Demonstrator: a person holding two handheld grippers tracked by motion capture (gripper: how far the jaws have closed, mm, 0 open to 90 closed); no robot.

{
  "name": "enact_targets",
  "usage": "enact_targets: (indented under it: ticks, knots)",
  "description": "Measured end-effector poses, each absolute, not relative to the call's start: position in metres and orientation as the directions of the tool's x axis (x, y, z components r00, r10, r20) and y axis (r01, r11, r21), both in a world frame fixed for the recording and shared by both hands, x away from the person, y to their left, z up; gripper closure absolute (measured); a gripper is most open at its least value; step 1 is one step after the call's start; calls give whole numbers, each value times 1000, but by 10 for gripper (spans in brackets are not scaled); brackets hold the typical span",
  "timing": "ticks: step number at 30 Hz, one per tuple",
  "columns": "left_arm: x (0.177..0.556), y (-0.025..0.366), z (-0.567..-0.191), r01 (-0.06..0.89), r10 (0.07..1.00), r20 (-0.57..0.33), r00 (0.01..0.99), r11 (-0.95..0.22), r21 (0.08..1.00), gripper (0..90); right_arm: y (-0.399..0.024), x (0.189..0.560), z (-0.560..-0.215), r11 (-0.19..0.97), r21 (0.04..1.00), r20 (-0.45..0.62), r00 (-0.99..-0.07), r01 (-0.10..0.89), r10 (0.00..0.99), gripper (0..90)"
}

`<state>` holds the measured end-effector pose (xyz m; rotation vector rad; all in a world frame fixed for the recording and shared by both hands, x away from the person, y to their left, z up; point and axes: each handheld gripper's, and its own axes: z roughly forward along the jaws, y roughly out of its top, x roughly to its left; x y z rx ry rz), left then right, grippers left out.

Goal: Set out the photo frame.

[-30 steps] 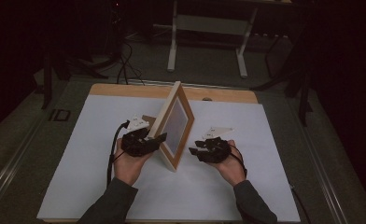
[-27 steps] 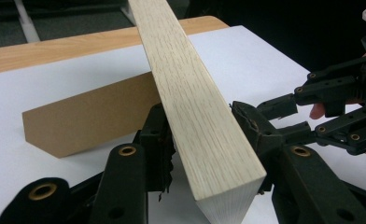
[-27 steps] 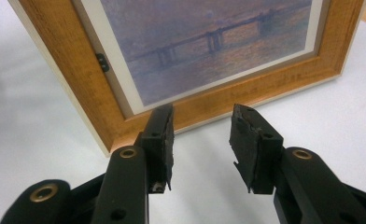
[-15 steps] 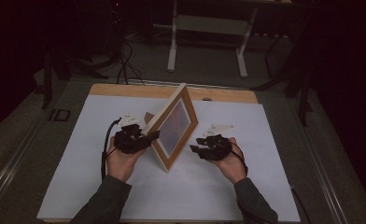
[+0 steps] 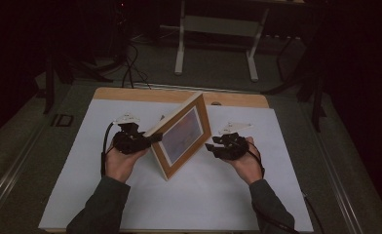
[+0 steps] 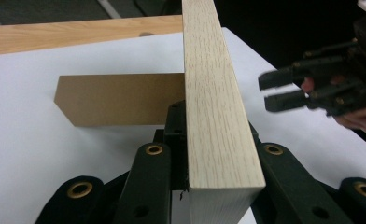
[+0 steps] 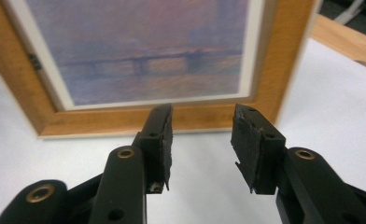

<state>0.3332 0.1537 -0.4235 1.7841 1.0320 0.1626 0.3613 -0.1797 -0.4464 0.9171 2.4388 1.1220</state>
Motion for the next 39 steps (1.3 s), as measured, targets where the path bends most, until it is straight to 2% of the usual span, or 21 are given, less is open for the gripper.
enact_targets:
  ticks: [14, 21, 27, 33, 35, 39]
  knots:
    - [357, 171, -427, 570, 585, -385, 714, -166, 805, 760, -202, 383, -426, 383, 807, 40, -688, 449, 725, 558]
    - [365, 172, -428, 549, 525, -383, 760, -205, 810, 759, -205, 393, -426, 362, 807, 58, -673, 466, 737, 552]
    - [368, 172, -428, 538, 509, -375, 775, -219, 814, 760, -206, 398, -419, 363, 810, 51, -671, 461, 740, 530]
    - [364, 170, -426, 543, 547, -365, 753, -205, 815, 745, -206, 405, -416, 371, 809, 41, -673, 456, 738, 495]
    - [360, 170, -425, 544, 582, -357, 731, -181, 819, 657, -204, 408, -416, 377, 806, 41, -678, 456, 734, 478]
    - [346, 172, -427, 541, 641, -332, 692, -156, 826, 591, -199, 417, -416, 392, 806, 36, -696, 444, 717, 431]
